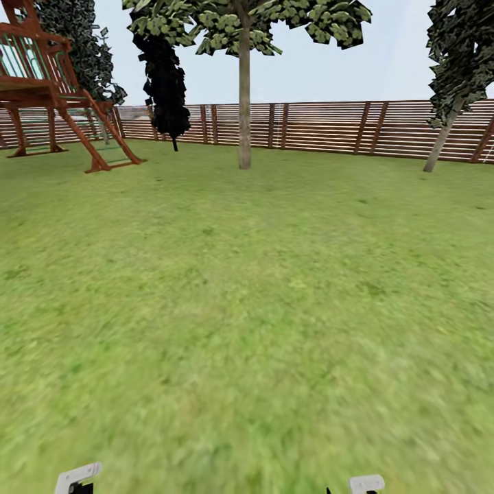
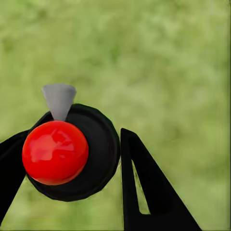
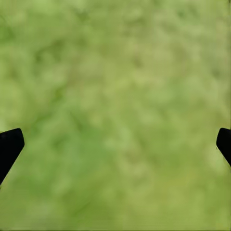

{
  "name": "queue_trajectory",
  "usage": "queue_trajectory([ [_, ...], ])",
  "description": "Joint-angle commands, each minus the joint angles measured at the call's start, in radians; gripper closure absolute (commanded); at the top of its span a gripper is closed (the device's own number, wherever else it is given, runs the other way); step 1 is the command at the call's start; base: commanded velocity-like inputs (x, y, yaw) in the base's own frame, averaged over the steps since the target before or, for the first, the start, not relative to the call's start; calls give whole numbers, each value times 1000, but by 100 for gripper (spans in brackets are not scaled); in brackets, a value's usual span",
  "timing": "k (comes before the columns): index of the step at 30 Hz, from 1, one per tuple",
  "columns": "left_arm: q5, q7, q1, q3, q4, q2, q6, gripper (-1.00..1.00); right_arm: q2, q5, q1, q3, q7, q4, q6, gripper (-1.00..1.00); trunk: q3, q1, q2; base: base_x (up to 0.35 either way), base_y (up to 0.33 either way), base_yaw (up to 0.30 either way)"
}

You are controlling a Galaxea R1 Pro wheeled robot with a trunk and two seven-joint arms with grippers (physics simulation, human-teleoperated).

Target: In the garden, pick up the pesticide atomizer on the floor and spray pesticide onto both trees until each tree trunk is fully covered.

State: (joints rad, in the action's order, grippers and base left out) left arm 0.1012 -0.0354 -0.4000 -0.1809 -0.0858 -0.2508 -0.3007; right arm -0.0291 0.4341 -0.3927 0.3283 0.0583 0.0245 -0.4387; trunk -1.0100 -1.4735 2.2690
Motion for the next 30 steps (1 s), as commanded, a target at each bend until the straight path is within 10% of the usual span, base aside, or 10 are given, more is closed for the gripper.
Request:
queue_trajectory([
  [1,0,0,0,0,0,0,0,100,0,0,0,0,0,0,0,-100,0,0,0,341,0,0],
  [30,0,0,1,0,0,-1,2,100,0,0,0,0,0,0,0,-100,0,0,0,341,0,0],
])
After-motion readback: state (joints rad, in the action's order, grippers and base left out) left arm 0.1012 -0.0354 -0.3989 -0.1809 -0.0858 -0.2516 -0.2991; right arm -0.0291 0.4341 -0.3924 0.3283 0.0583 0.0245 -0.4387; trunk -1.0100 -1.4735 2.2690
